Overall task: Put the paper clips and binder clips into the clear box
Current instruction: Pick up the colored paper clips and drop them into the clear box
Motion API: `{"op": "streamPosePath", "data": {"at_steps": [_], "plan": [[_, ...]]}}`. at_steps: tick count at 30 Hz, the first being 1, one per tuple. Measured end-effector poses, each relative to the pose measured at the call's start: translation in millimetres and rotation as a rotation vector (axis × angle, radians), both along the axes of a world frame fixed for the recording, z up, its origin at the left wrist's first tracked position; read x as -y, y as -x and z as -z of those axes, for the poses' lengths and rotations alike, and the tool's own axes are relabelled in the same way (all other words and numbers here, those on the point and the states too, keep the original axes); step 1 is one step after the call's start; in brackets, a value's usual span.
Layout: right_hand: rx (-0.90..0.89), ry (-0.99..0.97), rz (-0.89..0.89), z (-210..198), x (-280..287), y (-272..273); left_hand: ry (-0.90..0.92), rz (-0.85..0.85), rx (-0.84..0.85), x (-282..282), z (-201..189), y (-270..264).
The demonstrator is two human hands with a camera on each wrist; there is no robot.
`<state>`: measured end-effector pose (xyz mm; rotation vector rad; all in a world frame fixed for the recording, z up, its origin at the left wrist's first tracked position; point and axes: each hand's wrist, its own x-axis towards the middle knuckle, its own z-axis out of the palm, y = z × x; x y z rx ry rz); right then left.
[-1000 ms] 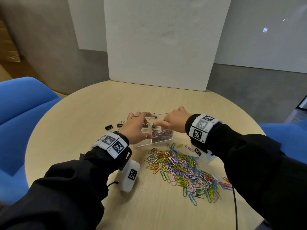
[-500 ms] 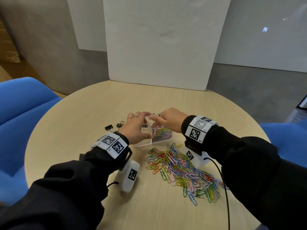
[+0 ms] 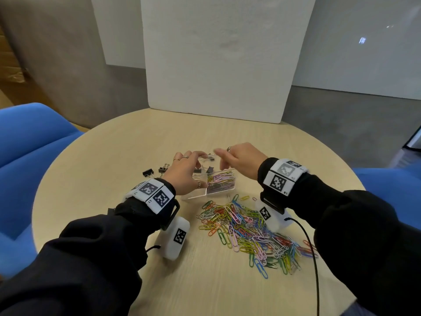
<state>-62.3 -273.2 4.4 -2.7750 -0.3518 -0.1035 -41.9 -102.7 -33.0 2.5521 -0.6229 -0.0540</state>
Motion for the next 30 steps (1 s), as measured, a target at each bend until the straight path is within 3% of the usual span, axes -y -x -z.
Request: {"op": "streamPosePath", "data": {"at_steps": [3, 7, 11, 15, 18, 21, 23, 25, 30], "plan": [[-0.027, -0.08, 0.058, 0, 9, 10, 0.002, -0.007, -0.006, 0, -1, 0], [-0.315, 0.093, 0.102, 20, 15, 20, -0.008, -0.014, -0.013, 2, -2, -1], [-0.371, 0.224, 0.135, 35, 17, 22, -0.012, -0.018, -0.016, 2, -3, 0], [-0.422, 0.18, 0.059, 38, 17, 28, -0.011, -0.017, -0.019, 2, -4, 1], [-0.507, 0.038, 0.035, 31, 20, 35, -0.013, -0.015, -0.021, 2, -4, 1], [-0.393, 0.015, 0.118, 30, 33, 33, -0.013, -0.012, -0.02, 2, -4, 1], [-0.334, 0.192, 0.24, 34, 44, 31, -0.01, -0.012, -0.02, 1, -3, 1], [-0.387, 0.316, 0.32, 36, 46, 33, -0.005, -0.012, -0.024, 1, -3, 1], [-0.469, 0.14, 0.232, 39, 29, 44, -0.004, -0.01, -0.024, 1, -3, 0]]}}
